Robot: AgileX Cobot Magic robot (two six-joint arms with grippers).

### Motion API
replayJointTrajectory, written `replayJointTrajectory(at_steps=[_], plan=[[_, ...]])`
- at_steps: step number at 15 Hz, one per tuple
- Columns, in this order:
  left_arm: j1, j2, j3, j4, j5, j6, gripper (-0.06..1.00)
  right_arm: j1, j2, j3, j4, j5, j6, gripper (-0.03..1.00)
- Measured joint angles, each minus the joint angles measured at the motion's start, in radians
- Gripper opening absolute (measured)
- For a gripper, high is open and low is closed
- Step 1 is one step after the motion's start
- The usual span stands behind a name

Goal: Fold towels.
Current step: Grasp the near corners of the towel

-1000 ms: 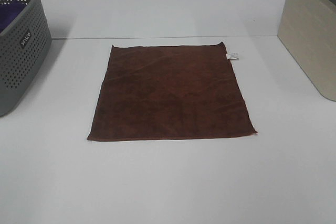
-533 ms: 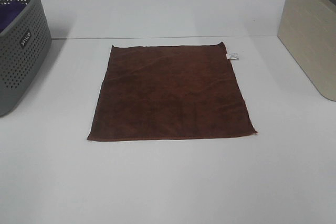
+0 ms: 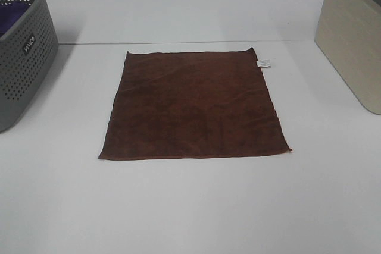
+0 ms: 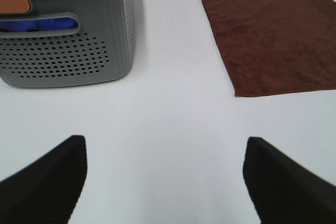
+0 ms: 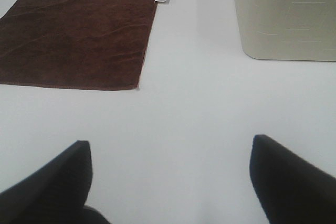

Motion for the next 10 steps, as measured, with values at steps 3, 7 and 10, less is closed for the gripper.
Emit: replayJointTrajectory(at_steps=[3,7,10], plan=[[0.000,0.000,0.000,0.000,0.000,0.000,0.78,0.000,0.000,0.000,0.000,0.000,0.000,0.78],[0.000,0.000,0.000,0.000,0.000,0.000,0.78,0.000,0.000,0.000,0.000,0.000,0.000,0.78],[0.000,0.000,0.000,0.000,0.000,0.000,0.78,0.000,0.000,0.000,0.000,0.000,0.000,0.78]])
